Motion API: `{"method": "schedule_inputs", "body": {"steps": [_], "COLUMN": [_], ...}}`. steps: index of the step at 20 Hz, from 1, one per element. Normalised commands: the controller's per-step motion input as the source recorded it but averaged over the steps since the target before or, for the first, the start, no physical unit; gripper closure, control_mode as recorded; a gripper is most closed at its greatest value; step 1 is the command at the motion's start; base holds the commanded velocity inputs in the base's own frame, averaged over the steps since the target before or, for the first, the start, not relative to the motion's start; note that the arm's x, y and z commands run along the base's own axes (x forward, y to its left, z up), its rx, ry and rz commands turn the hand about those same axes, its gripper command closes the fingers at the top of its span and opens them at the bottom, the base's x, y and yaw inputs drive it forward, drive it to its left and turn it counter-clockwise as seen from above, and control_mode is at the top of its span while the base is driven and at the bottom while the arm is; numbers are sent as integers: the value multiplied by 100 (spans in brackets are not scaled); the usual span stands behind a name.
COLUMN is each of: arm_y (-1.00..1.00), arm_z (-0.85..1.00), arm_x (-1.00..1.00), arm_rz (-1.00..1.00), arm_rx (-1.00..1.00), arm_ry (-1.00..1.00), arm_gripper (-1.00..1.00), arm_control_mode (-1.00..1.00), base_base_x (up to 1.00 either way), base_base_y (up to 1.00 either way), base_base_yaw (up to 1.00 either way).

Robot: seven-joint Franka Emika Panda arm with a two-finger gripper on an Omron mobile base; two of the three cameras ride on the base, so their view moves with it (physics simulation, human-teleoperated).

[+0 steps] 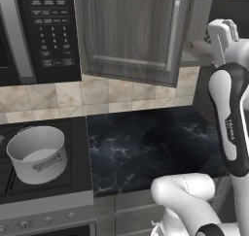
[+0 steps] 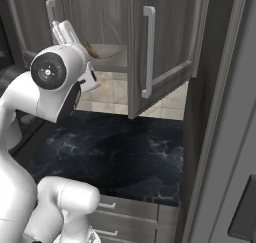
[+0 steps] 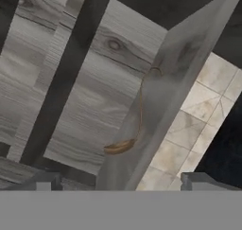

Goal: Open the cabinet and move the ladle to the pot. Then close the cabinet.

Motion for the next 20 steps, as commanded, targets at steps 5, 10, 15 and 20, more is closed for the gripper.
{"method": "schedule_inputs", "body": {"steps": [5, 10, 15, 20], "arm_y": [-1, 0, 0, 0], "arm_z": [-5, -3, -12, -22], "arm_x": [44, 43, 43, 47], "arm_rz": [0, 0, 1, 9], "arm_rx": [13, 7, 5, 6], "arm_ry": [3, 3, 0, 0], "arm_gripper": [-100, -100, -100, -100], "arm_control_mode": [-100, -100, -100, -100], "base_base_x": [0, 0, 0, 0], "base_base_y": [0, 0, 0, 0], "base_base_yaw": [0, 0, 0, 0]}}
